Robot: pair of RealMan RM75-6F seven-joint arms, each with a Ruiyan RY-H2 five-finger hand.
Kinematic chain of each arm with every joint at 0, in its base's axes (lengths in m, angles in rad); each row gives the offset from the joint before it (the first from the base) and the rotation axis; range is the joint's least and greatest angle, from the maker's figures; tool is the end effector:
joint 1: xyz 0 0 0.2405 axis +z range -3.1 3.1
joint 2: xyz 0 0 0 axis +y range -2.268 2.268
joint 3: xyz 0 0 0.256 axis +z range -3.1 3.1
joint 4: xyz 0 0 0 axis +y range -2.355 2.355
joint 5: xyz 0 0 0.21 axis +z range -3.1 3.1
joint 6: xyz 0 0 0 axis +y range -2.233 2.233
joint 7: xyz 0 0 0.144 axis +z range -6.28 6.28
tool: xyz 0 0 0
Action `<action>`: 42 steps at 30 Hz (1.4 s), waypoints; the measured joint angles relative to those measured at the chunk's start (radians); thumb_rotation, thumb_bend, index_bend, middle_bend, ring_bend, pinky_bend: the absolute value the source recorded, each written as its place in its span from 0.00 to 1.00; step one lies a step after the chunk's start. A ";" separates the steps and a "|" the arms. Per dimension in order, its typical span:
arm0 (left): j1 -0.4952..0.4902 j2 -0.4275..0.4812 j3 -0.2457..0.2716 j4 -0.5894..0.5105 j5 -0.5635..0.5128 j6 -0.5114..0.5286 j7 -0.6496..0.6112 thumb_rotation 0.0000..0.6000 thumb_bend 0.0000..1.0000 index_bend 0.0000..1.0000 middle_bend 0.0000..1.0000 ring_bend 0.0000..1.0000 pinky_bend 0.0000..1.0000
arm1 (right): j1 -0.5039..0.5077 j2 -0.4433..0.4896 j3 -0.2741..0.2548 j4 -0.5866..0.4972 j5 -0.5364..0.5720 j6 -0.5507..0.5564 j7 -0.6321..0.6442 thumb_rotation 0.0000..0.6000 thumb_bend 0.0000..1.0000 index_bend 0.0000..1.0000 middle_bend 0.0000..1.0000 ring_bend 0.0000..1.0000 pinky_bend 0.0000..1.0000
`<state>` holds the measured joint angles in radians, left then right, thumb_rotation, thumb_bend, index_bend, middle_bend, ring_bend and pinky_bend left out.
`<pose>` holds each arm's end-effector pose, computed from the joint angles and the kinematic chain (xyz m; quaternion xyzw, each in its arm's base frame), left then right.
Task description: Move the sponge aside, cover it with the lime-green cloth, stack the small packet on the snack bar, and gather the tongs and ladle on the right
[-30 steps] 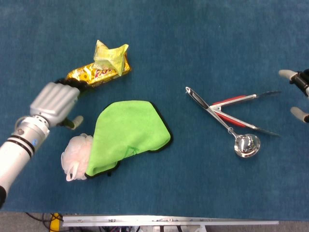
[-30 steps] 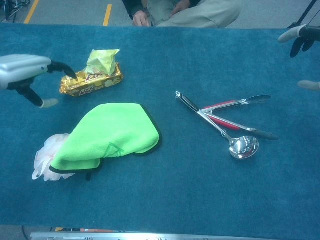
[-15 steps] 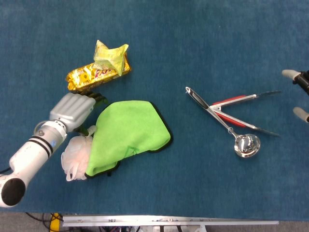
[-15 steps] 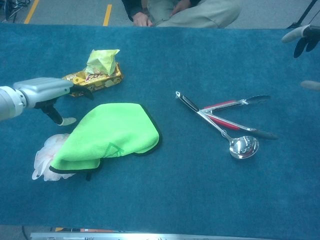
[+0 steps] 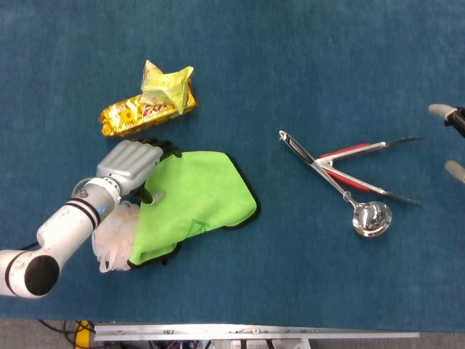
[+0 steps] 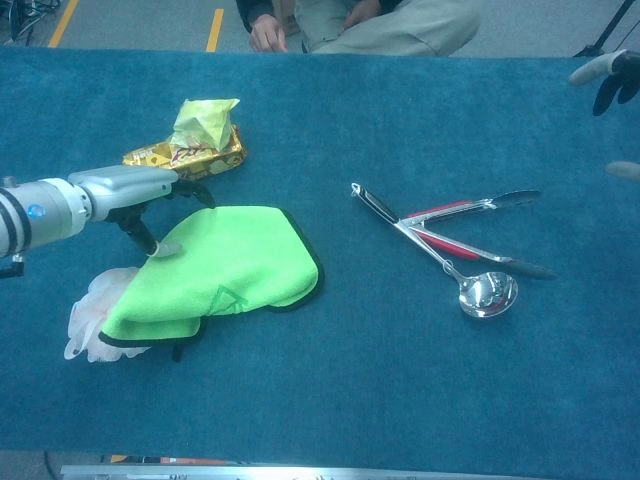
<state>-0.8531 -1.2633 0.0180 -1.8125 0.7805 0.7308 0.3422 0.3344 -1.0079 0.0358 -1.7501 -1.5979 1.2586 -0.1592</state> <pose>-0.1727 0.2917 0.0048 -0.7787 -0.5036 -0.2021 0.3151 -0.2407 -0.2380 0.1442 0.7397 -0.2925 0.3597 0.4877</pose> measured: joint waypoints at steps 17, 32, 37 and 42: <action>-0.072 -0.026 0.040 0.034 -0.091 -0.097 -0.028 1.00 0.34 0.18 0.20 0.15 0.16 | -0.007 -0.001 -0.002 0.012 -0.002 0.009 0.016 1.00 0.15 0.23 0.42 0.37 0.58; -0.072 0.101 0.136 -0.161 -0.016 -0.104 -0.029 1.00 0.34 0.19 0.22 0.16 0.16 | -0.010 -0.002 -0.002 0.015 -0.010 0.017 0.021 1.00 0.15 0.23 0.42 0.37 0.58; -0.066 0.129 0.161 -0.208 0.029 -0.112 -0.037 1.00 0.34 0.19 0.22 0.16 0.16 | -0.013 -0.001 -0.003 0.009 -0.015 0.022 0.016 1.00 0.15 0.23 0.42 0.37 0.58; -0.060 0.150 0.171 -0.232 0.061 -0.096 -0.042 1.00 0.34 0.18 0.21 0.15 0.16 | -0.015 0.001 -0.004 0.005 -0.017 0.025 0.014 1.00 0.15 0.23 0.42 0.37 0.58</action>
<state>-0.9136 -1.1130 0.1891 -2.0442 0.8416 0.6349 0.3007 0.3189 -1.0071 0.0321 -1.7451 -1.6150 1.2841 -0.1457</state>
